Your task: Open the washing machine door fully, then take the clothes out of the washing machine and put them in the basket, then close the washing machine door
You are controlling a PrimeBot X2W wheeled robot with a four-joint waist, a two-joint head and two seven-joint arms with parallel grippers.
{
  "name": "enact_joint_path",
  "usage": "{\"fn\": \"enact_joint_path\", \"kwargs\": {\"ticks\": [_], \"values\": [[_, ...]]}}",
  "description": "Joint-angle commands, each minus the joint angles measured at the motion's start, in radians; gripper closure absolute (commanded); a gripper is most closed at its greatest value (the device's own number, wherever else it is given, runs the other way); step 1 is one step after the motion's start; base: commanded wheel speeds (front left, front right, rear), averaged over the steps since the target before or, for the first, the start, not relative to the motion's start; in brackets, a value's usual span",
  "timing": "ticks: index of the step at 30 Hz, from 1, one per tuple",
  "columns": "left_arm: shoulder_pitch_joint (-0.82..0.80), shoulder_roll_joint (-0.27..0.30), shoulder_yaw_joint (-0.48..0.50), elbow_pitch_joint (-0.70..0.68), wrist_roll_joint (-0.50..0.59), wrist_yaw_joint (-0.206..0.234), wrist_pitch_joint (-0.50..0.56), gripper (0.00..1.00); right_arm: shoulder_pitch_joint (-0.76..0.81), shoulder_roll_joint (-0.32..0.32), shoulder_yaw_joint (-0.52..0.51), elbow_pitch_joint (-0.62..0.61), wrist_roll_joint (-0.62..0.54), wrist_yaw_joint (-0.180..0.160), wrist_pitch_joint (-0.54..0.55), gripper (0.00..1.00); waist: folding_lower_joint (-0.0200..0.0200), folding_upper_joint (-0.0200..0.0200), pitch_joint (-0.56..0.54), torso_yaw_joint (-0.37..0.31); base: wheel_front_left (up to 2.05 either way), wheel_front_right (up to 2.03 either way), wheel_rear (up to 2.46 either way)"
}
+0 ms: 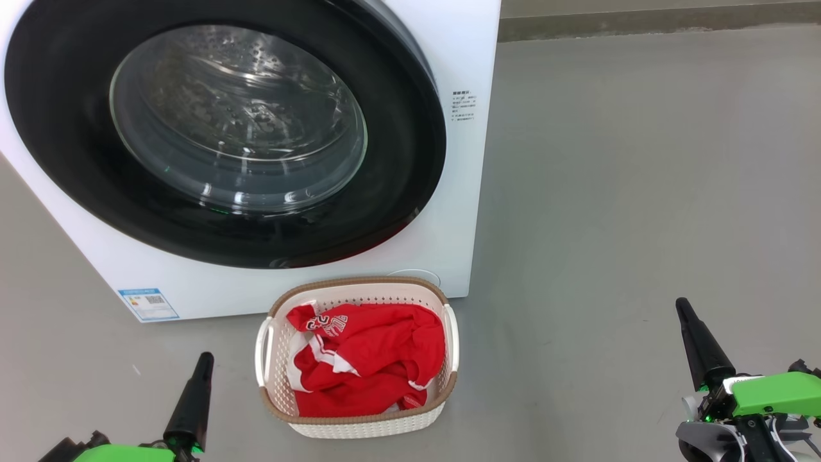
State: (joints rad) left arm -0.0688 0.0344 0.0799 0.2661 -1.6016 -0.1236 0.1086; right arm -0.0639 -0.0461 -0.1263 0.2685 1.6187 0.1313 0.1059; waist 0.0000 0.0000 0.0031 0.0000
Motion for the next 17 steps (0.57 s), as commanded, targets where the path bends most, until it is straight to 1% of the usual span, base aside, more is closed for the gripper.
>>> {"fn": "enact_joint_path", "kwargs": {"ticks": [1, 17], "values": [[-0.039, 0.016, 0.034, -0.021, -0.007, -0.007, 0.005, 1.00, -0.044, -0.007, 0.016, -0.024, -0.007, -0.001, 0.004, 1.00, 0.0000, 0.0000, 0.000, 0.000, 0.00, 0.00, 0.00], [-0.039, 0.016, 0.034, -0.021, -0.007, -0.007, 0.004, 1.00, -0.044, -0.007, 0.015, -0.024, -0.008, -0.001, 0.005, 1.00, 0.0000, 0.0000, 0.000, 0.000, 0.00, 0.00, 0.00]]}}
